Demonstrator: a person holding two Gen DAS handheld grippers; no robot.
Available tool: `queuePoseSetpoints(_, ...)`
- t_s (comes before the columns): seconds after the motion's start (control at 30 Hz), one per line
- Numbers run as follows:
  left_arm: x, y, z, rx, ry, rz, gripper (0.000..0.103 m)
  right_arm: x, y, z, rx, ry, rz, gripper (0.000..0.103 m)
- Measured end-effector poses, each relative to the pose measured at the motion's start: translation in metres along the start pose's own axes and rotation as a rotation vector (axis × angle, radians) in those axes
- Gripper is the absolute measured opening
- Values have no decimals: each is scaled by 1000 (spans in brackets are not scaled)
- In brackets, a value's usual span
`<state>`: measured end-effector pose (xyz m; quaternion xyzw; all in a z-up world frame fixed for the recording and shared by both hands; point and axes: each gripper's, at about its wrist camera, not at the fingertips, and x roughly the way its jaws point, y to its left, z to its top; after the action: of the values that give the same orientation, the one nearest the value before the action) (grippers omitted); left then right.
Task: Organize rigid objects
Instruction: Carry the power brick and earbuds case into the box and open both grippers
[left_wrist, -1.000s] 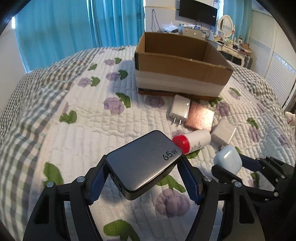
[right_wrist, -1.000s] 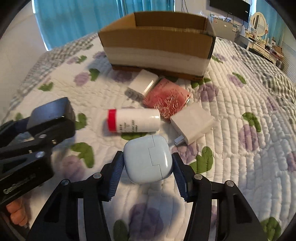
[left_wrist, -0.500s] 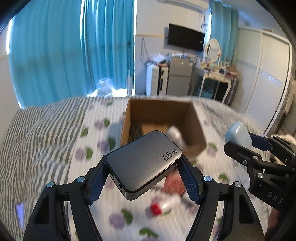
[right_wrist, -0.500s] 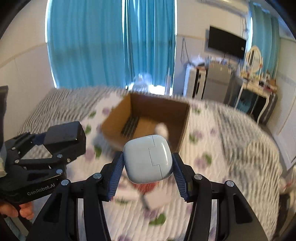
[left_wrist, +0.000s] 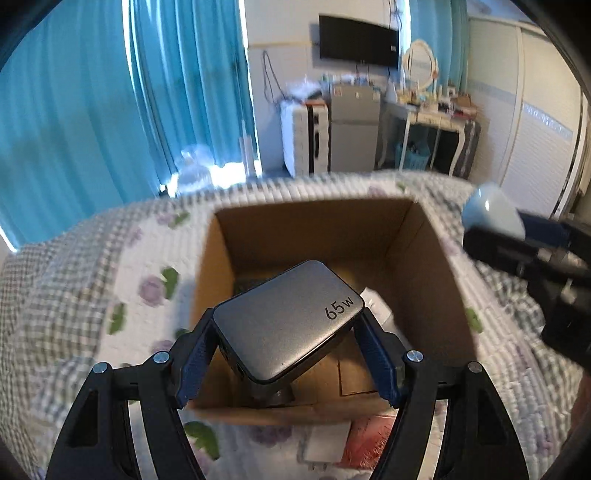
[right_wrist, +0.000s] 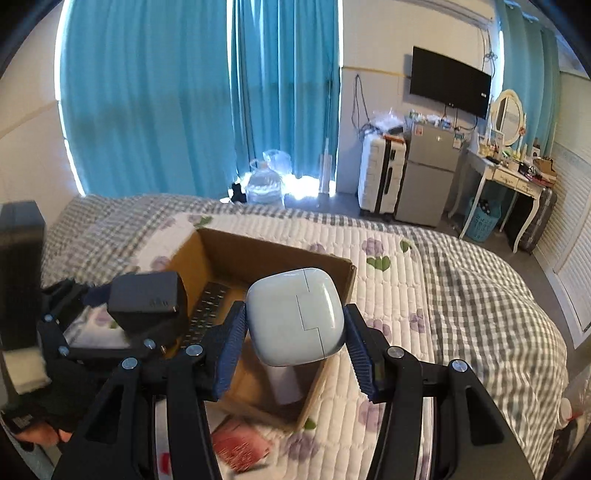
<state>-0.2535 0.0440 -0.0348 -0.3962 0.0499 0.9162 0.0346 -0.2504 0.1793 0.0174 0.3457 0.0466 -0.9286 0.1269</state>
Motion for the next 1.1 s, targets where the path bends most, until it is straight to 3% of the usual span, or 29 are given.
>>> queuePoseSetpoints(0.2, 38, -10, -16, 18, 48, -21, 75, 44, -9, -5, -18, 40, 7, 52)
queuePoseSetpoints(0.4, 56, -10, -23, 0, 98, -52, 77, 58, -12, -9, -11, 47, 19, 52)
queuePoseSetpoints(0.47, 48, -11, -24, 9, 47, -41, 79, 59, -13, -9, -12, 45, 15, 52)
queuePoseSetpoints(0.53, 37, -12, -21, 21, -3, -17, 97, 63, -14, -6, -14, 41, 10, 52)
queuePoseSetpoints(0.57, 32, -12, -19, 25, -25, -9, 99, 65, -14, -5, -12, 39, 10, 52)
queuePoseSetpoints(0.77, 14, 1, -17, -1, -43, 8, 99, 84, -13, 3, -12, 51, 17, 53)
queuePoseSetpoints(0.83, 5, 7, -19, -20, -40, 11, 99, 84, -12, 6, -11, 45, 4, 75)
queuePoseSetpoints(1.1, -68, 17, -32, -68, -96, 12, 102, 15, -9, -1, 12, 10, -62, 82)
